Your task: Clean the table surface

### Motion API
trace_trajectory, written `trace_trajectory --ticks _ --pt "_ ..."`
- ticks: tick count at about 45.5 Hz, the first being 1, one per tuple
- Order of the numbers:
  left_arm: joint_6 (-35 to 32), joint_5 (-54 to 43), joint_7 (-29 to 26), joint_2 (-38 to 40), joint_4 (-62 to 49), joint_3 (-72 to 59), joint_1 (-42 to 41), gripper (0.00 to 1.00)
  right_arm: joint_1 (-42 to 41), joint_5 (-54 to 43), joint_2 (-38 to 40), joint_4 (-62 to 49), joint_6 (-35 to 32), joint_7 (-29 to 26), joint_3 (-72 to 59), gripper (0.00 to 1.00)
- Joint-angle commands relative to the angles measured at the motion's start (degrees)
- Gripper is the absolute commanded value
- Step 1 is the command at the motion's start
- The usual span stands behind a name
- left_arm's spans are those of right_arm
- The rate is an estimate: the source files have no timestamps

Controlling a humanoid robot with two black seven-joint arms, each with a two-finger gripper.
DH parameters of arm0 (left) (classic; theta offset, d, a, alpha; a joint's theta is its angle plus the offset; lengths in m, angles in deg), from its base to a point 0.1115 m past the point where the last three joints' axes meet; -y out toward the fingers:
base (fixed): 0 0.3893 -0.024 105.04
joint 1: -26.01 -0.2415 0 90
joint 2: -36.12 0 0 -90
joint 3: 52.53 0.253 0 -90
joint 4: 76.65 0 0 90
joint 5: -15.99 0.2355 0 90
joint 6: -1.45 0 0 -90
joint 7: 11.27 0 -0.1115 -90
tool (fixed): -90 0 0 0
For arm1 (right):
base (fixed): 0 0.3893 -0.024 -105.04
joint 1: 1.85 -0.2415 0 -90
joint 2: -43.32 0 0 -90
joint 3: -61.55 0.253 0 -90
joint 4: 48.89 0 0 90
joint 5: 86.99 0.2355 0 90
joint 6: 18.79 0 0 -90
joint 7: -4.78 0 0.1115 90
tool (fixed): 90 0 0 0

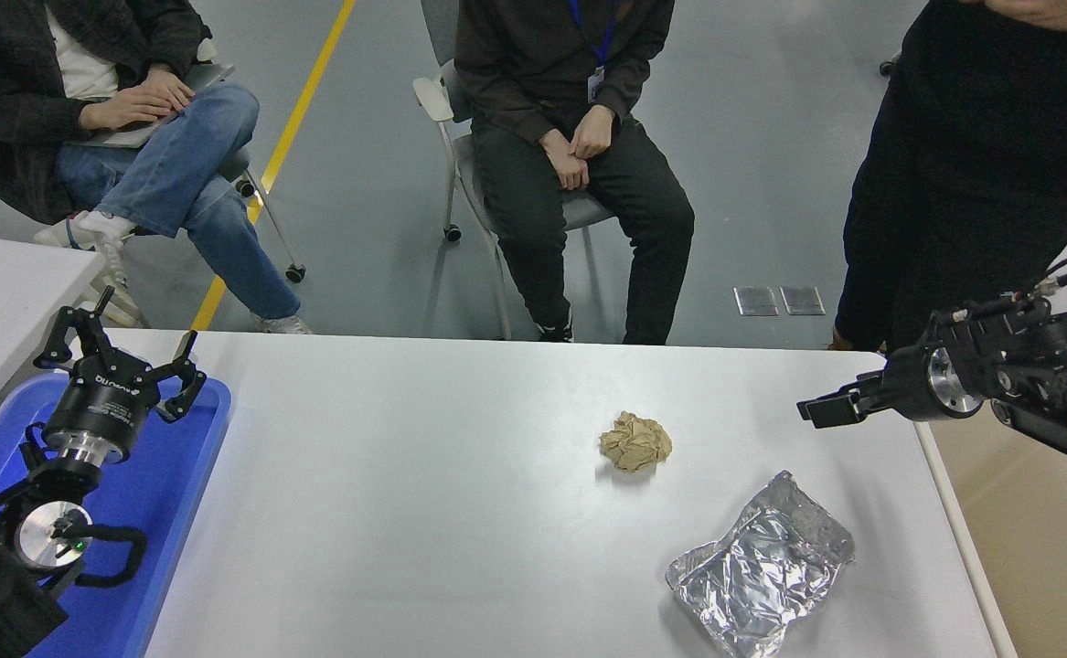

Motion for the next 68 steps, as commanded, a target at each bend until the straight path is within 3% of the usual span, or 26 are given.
trace_trajectory --ticks 1,27,42,49,60,68 --pt "0.0 0.0 0.0 0.01 0.0 0.0 0.0 1.0 0.94 -2.89 -1.15 0.89 -0.04 2.64 -2.74 1.0" --pt "0.0 0.0 0.0 0.01 0.0 0.0 0.0 1.0 4.45 -3.33 -1.23 2.48 0.4 4.4 -4.68 0.99" --pt "0.0 0.0 0.0 -0.08 0.0 0.09 0.0 1.0 8.15 -2.8 -1.15 0.9 4.27 4.31 -4.15 0.98" --pt "0.0 0.0 0.0 0.01 0.0 0.0 0.0 1.0 8.94 -2.71 -1.23 0.63 7.69 4.31 -4.24 0.87" --pt "0.0 0.0 0.0 0.01 0.0 0.0 0.0 1.0 9.99 -2.71 -1.94 -0.69 8.84 4.31 -4.24 0.86" --pt "0.0 0.0 0.0 0.01 0.0 0.0 0.0 1.0 10.7 -2.71 -2.29 -2.09 8.93 4.31 -4.24 0.79"
